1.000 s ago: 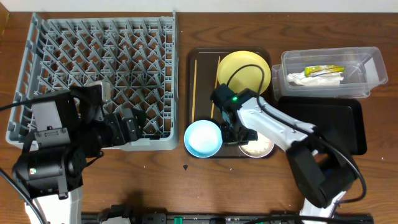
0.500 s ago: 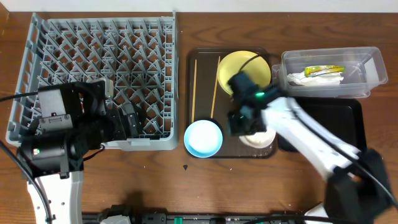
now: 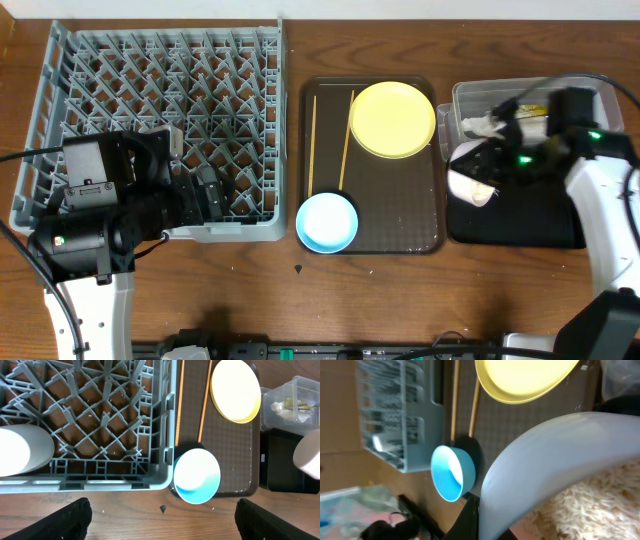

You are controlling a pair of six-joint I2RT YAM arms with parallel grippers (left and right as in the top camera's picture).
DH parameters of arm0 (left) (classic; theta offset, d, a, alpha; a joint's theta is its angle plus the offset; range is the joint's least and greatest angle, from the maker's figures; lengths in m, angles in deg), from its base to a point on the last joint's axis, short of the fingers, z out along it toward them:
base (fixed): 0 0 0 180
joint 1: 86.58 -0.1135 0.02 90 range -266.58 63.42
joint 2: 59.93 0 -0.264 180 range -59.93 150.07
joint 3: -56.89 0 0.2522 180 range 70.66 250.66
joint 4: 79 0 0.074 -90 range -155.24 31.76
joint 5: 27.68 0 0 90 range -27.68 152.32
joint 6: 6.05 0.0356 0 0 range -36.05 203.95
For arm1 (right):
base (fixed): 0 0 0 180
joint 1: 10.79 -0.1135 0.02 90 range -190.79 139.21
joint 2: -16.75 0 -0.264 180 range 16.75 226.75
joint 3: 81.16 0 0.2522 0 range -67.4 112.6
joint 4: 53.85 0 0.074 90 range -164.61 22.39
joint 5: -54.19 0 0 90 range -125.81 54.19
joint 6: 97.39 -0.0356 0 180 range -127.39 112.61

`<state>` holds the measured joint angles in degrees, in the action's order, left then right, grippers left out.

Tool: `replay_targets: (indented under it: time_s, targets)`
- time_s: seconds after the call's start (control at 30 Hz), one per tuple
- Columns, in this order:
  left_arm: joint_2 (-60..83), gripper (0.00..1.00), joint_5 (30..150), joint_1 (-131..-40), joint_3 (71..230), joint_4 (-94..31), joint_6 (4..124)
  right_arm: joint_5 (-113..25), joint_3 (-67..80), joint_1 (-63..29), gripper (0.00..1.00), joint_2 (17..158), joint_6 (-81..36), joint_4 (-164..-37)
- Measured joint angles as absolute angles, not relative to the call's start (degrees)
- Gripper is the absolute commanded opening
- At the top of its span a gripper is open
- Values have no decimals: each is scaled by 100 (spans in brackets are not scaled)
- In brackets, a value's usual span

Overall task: Sort waste into correct bins and load items into the dishwasher
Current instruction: 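Tip the white-pink bowl over the black tray to pour out rice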

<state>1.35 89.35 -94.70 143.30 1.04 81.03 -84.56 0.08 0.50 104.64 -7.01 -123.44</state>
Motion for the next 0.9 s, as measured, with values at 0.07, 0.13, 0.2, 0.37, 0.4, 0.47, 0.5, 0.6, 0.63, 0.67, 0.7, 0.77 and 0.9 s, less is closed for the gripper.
replay_targets:
  time_s: [0.07,0.13,0.2,0.37,0.4,0.47,0.5,0.6,0.63,0.67,0.7,0.77,0.9]
  targets:
    - [135,92,8935,-9470,14330,111,8101,-8898,-278,380,1,10480,-537,-11877]
    - [135,92,8935,-9470,14330,117,8103,-9309,-645,664,1,10506,-423,-11385]
    - [135,92,8935,-9470,14330,122,8103,-9669,-999,885,1,10523,-347,-10952]
    - [137,92,8935,-9470,14330,122,8103,-10174,-1771,1346,1,10530,-268,-9927]
    - [137,92,8935,-9470,14330,124,8103,-10275,-1920,1456,1,10530,-270,-9717]
    - [137,92,8935,-9470,14330,122,8103,-10489,-2125,1635,1,10530,-255,-9492]
    - [137,92,8935,-9470,14330,122,8103,-10629,-2210,1746,1,10530,-255,-9444]
    - [137,92,8935,-9470,14330,122,8103,-11031,-2282,1919,1,10530,-246,-9411]
    - [137,92,8935,-9470,14330,122,8103,-11156,-2285,1952,1,10530,-207,-9407]
    - [137,92,8935,-9470,14330,124,8103,-11276,-2285,1976,1,10530,-167,-9403]
    - [137,92,8935,-9470,14330,124,8103,-11370,-2285,1980,1,10530,-150,-9413]
    - [137,92,8935,-9470,14330,122,8103,-11575,-2287,1980,1,10530,-102,-9440]
    - [137,92,8935,-9470,14330,130,8103,-11560,-2291,1980,1,10530,-316,-9422]
